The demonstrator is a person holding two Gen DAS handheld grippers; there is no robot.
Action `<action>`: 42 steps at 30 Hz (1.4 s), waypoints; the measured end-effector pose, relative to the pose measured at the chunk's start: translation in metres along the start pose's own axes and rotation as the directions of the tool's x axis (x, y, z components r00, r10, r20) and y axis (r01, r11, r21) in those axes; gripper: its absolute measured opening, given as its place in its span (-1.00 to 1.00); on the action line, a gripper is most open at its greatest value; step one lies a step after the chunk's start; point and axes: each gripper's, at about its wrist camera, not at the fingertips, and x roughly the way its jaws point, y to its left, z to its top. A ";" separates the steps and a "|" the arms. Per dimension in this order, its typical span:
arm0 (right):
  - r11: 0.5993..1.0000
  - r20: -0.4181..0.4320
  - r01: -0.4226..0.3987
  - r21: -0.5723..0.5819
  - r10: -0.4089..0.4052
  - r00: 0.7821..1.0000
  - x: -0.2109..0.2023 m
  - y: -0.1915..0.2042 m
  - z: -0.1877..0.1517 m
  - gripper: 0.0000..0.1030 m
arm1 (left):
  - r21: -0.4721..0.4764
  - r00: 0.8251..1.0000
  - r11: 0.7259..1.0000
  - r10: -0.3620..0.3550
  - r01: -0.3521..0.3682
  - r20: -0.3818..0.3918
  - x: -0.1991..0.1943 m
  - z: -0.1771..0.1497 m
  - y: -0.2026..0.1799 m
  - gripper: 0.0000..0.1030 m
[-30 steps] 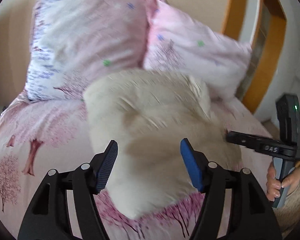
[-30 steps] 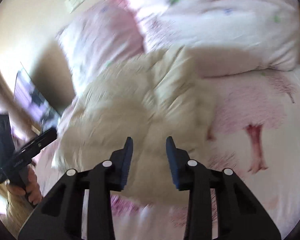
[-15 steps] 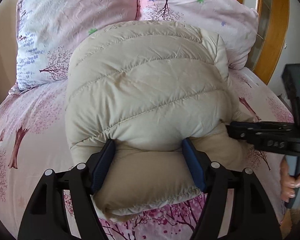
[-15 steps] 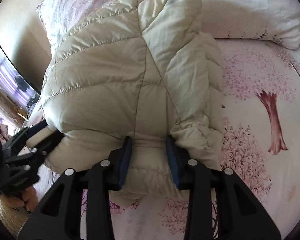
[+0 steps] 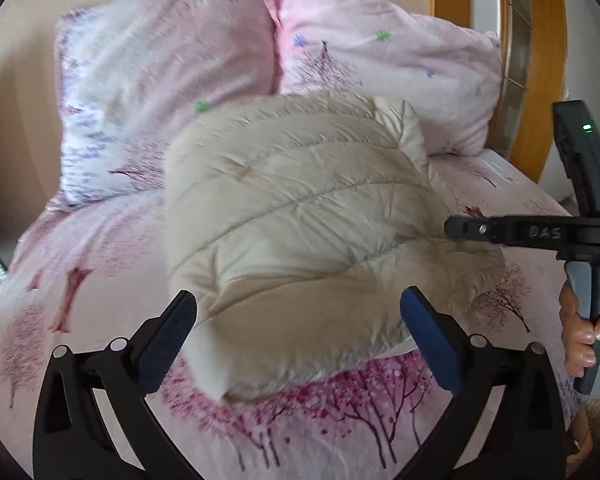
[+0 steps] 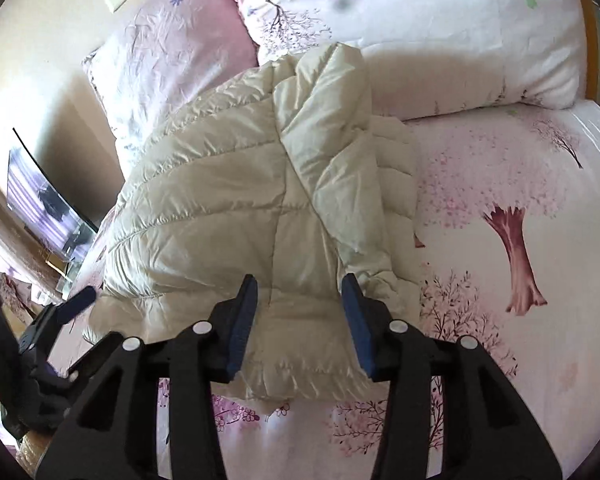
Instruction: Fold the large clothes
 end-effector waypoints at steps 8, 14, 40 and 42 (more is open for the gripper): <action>0.998 -0.037 0.054 0.016 -0.053 0.998 0.005 -0.001 -0.002 0.22 | -0.043 0.990 0.991 0.127 -0.130 -0.068 -0.012 -0.009 0.001 0.97; 0.991 0.092 0.125 -0.053 -0.120 0.989 -0.046 0.021 -0.024 0.89 | -0.072 0.985 0.987 0.137 -0.145 -0.104 -0.025 -0.028 0.001 0.97; 0.953 -0.027 0.278 -0.121 -0.284 0.959 -0.065 0.037 -0.106 0.96 | -0.107 0.944 0.979 0.134 -0.173 -0.301 -0.047 -0.066 -0.008 0.97; 0.954 -0.043 0.276 -0.118 -0.282 0.958 -0.061 0.035 -0.107 0.96 | -0.112 0.940 0.978 0.131 -0.174 -0.315 -0.045 -0.066 -0.007 0.97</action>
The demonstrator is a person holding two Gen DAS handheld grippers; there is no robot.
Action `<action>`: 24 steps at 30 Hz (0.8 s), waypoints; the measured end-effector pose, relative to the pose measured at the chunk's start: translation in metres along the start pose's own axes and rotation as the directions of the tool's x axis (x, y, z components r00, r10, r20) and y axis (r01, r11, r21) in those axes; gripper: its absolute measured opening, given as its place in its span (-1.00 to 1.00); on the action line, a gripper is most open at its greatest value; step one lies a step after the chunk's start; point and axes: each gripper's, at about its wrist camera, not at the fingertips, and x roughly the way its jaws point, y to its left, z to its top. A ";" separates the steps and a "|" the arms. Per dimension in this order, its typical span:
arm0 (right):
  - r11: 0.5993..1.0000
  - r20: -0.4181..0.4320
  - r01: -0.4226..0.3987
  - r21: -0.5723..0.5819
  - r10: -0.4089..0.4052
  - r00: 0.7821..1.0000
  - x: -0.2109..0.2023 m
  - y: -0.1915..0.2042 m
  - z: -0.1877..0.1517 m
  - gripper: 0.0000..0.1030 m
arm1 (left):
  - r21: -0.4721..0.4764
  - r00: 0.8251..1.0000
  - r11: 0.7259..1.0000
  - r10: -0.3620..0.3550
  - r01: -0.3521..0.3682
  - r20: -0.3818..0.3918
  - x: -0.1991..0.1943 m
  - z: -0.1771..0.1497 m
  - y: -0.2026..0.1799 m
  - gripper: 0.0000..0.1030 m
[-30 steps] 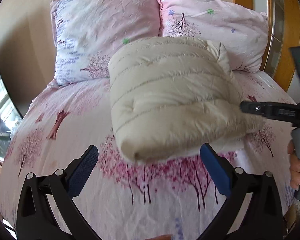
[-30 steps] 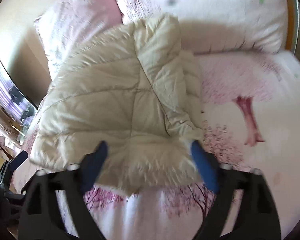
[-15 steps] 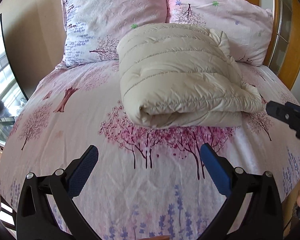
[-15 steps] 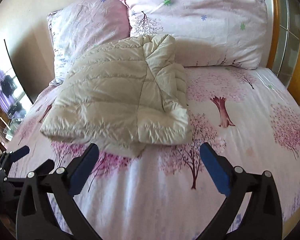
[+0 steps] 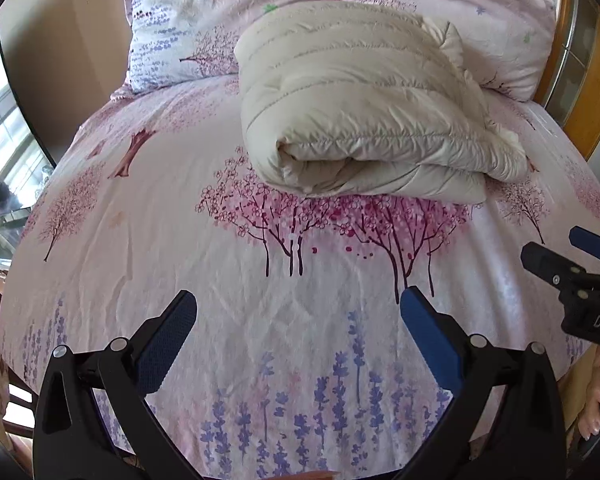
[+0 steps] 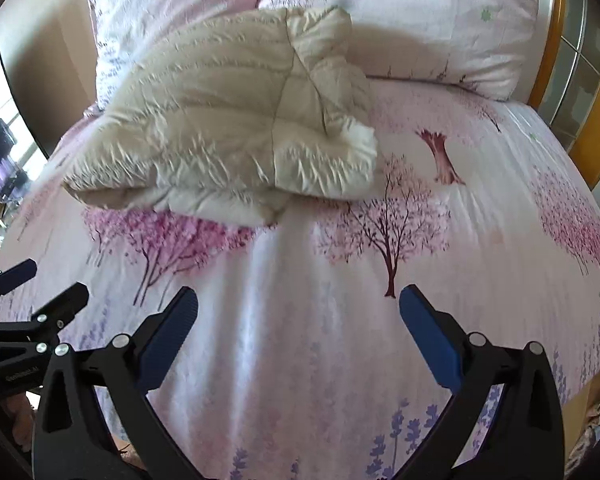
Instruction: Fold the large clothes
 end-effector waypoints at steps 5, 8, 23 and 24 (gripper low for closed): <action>1.000 -0.006 0.003 -0.011 -0.003 1.000 0.003 0.001 -0.002 0.96 | -0.015 1.000 1.000 0.003 -0.003 -0.020 0.006 0.001 0.003 0.97; 1.000 -0.012 0.000 -0.015 0.000 1.000 0.004 0.001 -0.003 0.96 | -0.019 1.000 1.000 -0.002 0.002 -0.021 0.007 0.002 0.005 0.97; 1.000 -0.025 -0.002 -0.021 0.002 1.000 0.007 0.004 -0.003 0.96 | -0.025 0.999 1.000 -0.015 0.014 -0.028 0.012 0.003 0.005 0.97; 1.000 -0.026 -0.003 -0.021 0.002 1.000 0.008 0.004 -0.003 0.96 | -0.025 1.000 1.000 -0.014 0.014 -0.028 0.012 0.003 0.005 0.97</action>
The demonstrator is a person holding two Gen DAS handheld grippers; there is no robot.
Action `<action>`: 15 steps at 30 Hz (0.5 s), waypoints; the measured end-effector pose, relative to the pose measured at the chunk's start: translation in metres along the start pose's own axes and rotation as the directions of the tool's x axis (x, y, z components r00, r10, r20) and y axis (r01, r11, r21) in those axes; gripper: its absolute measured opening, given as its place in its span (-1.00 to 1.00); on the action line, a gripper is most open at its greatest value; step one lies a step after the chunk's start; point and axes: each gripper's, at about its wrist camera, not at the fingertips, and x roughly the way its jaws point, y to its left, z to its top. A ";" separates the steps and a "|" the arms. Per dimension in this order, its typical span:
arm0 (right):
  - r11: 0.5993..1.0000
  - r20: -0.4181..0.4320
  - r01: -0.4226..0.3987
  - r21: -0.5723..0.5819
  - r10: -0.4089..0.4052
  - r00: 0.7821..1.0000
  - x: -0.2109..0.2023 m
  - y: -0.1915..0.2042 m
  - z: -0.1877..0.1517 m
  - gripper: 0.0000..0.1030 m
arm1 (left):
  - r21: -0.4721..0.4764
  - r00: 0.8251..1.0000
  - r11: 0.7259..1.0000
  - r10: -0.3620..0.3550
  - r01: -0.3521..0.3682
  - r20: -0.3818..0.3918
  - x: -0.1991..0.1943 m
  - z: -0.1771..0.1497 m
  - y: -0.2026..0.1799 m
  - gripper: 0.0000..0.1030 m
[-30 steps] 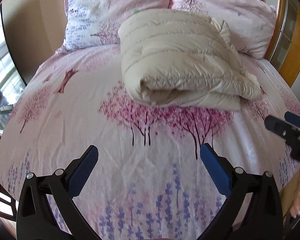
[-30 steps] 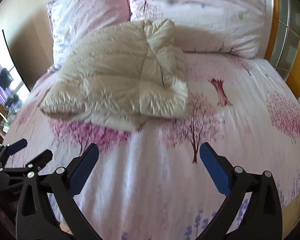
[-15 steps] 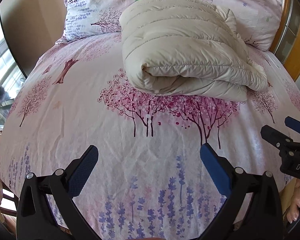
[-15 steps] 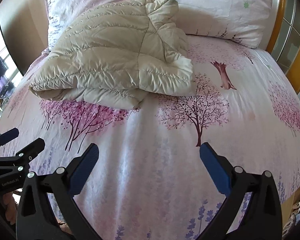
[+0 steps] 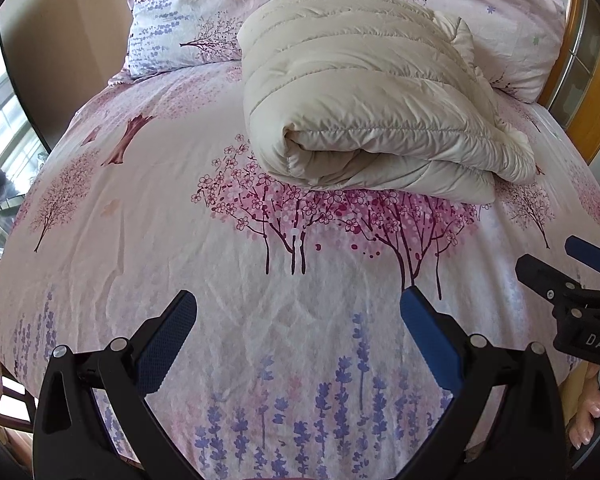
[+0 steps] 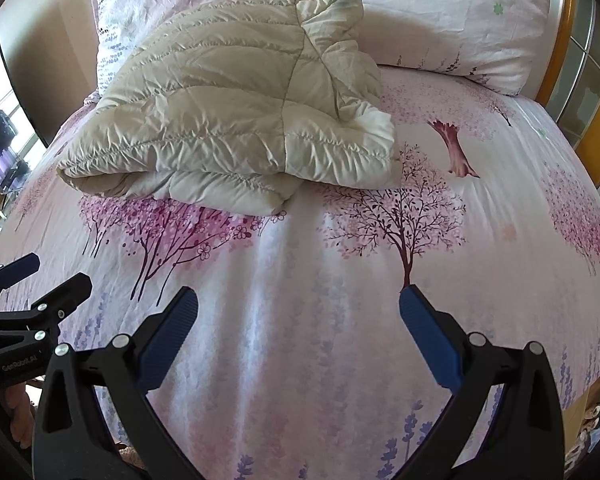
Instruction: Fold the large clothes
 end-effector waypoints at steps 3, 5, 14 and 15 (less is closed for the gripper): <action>1.000 0.000 0.001 0.000 -0.001 1.000 0.000 0.000 0.000 0.96 | 0.000 1.000 1.000 0.000 0.000 -0.001 0.001 0.000 0.000 0.97; 1.000 -0.001 0.000 0.000 0.000 1.000 0.000 0.000 0.000 0.96 | 0.000 1.000 1.000 0.001 -0.001 -0.002 0.001 0.000 -0.001 0.97; 1.000 -0.005 -0.003 0.003 0.003 1.000 0.002 0.000 0.000 0.96 | 0.000 1.000 1.000 0.000 0.000 0.000 0.002 -0.001 -0.002 0.97; 1.000 -0.005 -0.003 0.003 0.003 1.000 0.003 0.000 0.000 0.96 | 0.000 1.000 1.000 -0.001 0.001 0.000 0.002 -0.001 -0.002 0.97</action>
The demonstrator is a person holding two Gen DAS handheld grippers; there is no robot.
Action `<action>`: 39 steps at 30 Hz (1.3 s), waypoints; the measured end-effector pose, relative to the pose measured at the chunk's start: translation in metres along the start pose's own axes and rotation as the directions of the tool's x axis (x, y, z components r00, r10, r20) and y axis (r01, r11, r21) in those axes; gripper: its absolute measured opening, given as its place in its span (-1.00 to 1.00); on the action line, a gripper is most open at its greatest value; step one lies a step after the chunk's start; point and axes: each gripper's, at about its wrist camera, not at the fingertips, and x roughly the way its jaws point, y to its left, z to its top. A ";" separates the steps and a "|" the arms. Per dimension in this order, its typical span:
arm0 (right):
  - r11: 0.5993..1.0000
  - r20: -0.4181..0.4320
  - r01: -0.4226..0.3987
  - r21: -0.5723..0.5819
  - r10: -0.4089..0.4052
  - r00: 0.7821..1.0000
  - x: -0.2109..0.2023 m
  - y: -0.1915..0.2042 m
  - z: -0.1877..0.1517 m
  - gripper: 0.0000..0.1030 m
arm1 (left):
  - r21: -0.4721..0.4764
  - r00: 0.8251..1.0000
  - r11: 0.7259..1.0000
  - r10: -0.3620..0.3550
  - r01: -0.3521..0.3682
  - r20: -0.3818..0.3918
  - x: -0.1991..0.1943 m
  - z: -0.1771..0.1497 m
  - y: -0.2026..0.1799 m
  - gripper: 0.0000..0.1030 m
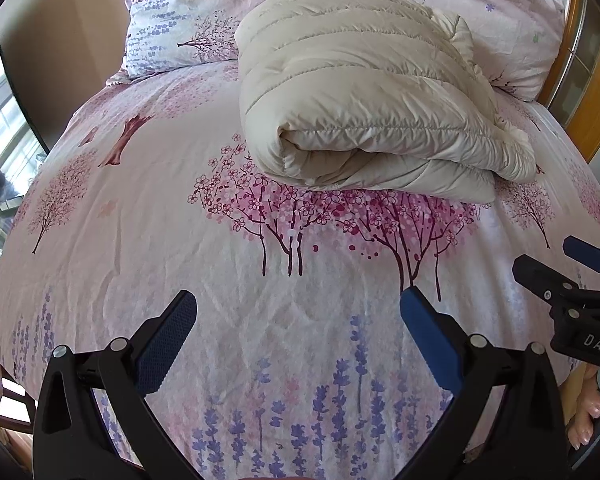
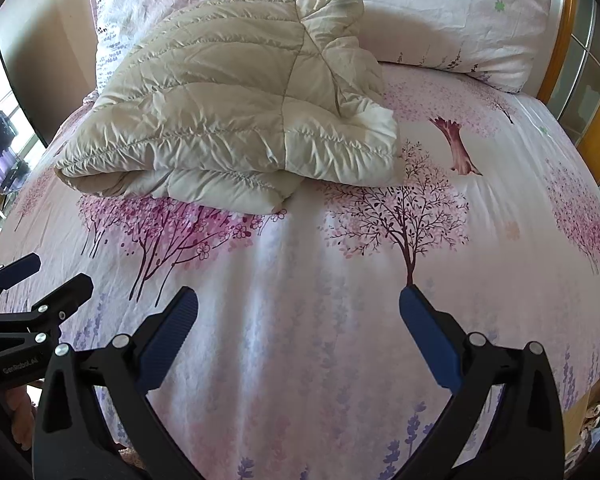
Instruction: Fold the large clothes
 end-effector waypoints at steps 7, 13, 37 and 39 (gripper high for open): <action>1.000 -0.001 0.002 0.005 -0.002 1.000 0.001 -0.001 0.000 0.96 | -0.003 1.000 1.000 0.004 -0.004 -0.004 0.001 0.000 0.000 0.97; 1.000 -0.003 0.000 0.005 0.000 1.000 0.002 -0.002 0.000 0.96 | -0.002 1.000 1.000 0.004 -0.004 -0.005 0.002 0.000 0.000 0.97; 1.000 -0.004 -0.001 0.006 0.001 1.000 0.002 -0.001 0.000 0.96 | -0.005 1.000 1.000 0.000 0.000 -0.005 0.003 0.001 0.001 0.97; 1.000 -0.005 -0.002 0.007 0.002 1.000 0.003 -0.001 0.000 0.96 | -0.008 1.000 1.000 -0.005 0.005 -0.008 0.004 0.001 0.001 0.97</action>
